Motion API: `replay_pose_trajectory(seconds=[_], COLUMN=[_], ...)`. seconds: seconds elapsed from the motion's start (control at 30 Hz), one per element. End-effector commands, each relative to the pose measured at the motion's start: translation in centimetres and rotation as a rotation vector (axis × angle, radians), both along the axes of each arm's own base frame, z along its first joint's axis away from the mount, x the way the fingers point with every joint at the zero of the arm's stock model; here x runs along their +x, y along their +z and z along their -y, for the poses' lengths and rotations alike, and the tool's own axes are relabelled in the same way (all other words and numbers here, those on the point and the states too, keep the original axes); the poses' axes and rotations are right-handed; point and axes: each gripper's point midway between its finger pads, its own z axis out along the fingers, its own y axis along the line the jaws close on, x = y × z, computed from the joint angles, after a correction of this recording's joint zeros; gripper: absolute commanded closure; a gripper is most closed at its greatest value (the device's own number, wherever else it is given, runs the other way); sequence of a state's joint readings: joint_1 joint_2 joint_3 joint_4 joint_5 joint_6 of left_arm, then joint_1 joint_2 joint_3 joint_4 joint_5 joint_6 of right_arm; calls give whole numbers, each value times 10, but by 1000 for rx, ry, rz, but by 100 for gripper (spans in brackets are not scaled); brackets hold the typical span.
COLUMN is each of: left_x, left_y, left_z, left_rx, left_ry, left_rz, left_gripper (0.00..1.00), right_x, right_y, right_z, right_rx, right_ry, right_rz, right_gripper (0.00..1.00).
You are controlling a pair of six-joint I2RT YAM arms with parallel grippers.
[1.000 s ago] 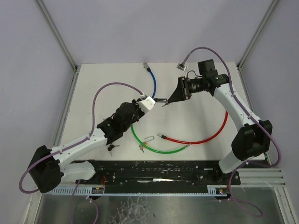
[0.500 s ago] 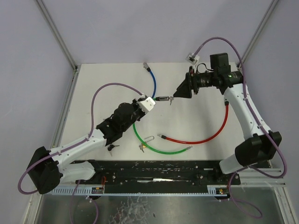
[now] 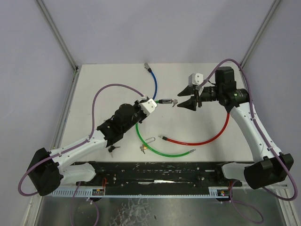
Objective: Lock with the key
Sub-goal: Adjust the key in the lock.
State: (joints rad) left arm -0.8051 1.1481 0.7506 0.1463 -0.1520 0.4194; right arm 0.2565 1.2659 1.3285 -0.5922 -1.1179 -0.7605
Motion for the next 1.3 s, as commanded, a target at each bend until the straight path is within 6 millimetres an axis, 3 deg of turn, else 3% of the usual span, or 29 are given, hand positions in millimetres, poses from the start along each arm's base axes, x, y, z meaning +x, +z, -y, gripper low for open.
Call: replay_pose_trajectory(seconds=[0.0,0.47,0.6,0.63,0.8,0.87,1.07,1.27], left_x=[3,3,3,3,6,7,7,7], left_y=[38,37,39,38,37,38,68,115], left_z=[9,8,7,7,6,4,-2,-9], left_rx=[-110,-107,-112,-111,-107,-113,-196,-327], left_ry=[-18,-14,-10,-9,7,17,42,71], left_rz=[66,66,69,68,66,67,86,105], left_gripper=[99,100,100,99,100,100,100,100], right_x=[13,11,10,10,8,4,-8,-12], right_y=[0,-7,-8,-7,9,20,39,33], right_z=[-7,-15,-15,-15,-16,-14,7,18], right_rx=[3,-4,-3,0,38,53,107,123], right_ry=[18,22,15,12,-18,-30,-62,-103], right_rz=[104,74,64,58,8,-9,-69,-151], right_gripper=[47,77,80,79,33,25,19,18])
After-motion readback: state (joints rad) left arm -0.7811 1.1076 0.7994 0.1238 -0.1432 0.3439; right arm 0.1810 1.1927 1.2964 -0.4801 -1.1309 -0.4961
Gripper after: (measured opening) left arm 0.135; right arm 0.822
